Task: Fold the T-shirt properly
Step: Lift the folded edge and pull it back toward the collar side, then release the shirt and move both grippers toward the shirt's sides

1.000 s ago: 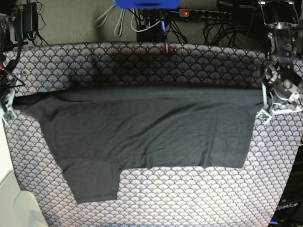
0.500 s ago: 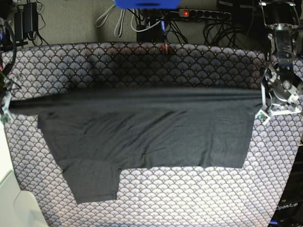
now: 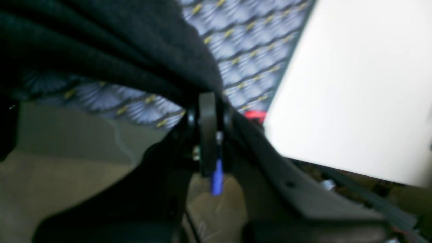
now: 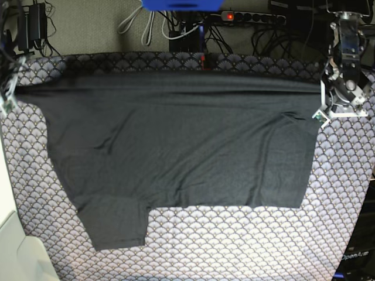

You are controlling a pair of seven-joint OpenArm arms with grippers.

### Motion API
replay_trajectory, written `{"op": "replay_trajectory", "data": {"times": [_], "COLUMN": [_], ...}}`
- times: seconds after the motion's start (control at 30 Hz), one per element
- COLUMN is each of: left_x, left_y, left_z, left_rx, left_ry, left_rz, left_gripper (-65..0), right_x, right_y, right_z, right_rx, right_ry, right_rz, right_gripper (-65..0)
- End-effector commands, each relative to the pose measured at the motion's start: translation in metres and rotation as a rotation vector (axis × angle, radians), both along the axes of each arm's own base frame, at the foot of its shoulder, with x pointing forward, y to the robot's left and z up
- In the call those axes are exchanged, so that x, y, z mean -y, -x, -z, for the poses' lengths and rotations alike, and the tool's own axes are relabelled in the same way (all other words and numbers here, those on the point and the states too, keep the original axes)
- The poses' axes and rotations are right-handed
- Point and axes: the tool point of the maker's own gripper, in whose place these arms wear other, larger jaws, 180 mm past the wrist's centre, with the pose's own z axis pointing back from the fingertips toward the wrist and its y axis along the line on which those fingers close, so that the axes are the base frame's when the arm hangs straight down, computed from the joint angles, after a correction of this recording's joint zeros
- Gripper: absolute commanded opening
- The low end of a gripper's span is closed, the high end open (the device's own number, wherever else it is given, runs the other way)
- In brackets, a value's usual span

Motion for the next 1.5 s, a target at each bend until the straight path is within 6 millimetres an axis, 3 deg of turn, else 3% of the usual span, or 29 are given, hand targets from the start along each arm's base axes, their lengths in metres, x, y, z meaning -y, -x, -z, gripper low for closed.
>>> {"op": "replay_trajectory", "data": {"times": [0.0, 0.17, 0.33, 0.53, 0.8, 0.97, 1.03, 1.2, 1.33, 1.47], "left_x": [-0.015, -0.007, -0.008, -0.002, 0.003, 0.001, 0.001, 0.003, 0.006, 0.01], "left_y": [0.003, 0.015, 0.032, 0.042, 0.042, 0.044, 0.044, 0.043, 0.038, 0.026], "left_z": [-0.01, 0.009, 0.037, 0.056, 0.058, 0.057, 0.057, 0.057, 0.051, 0.035], "left_rx": [0.0, -0.026, -0.099, -0.121, -0.12, -0.127, -0.129, -0.122, -0.098, -0.048], "left_ry": [-0.073, -0.026, 0.016, 0.066, 0.08, 0.07, 0.07, 0.078, 0.077, 0.064], "left_rz": [-0.028, -0.012, -0.043, -0.046, -0.049, -0.049, -0.05, -0.045, -0.033, -0.009], "left_gripper": [-63.7, -63.7, -63.7, -63.7, -63.2, -62.7, -59.5, -35.5, -22.0, -16.9], "right_x": [0.012, 0.007, 0.017, 0.019, 0.018, 0.018, 0.018, 0.019, 0.029, 0.042], "right_y": [0.003, 0.013, 0.031, 0.037, 0.037, 0.034, 0.035, 0.033, 0.032, 0.033], "right_z": [-0.008, 0.001, 0.026, 0.042, 0.046, 0.045, 0.045, 0.043, 0.037, 0.027], "right_rx": [0.01, -0.008, -0.075, -0.074, -0.082, -0.075, -0.079, -0.072, -0.063, -0.039], "right_ry": [0.046, 0.023, -0.019, -0.066, -0.076, -0.076, -0.072, -0.07, -0.05, -0.029], "right_rz": [0.016, 0.018, 0.075, 0.09, 0.096, 0.093, 0.094, 0.091, 0.102, 0.135], "right_gripper": [-65.0, -65.0, -65.0, -65.0, -64.2, -56.9, -52.5, -39.0, -37.7, -37.7]}}
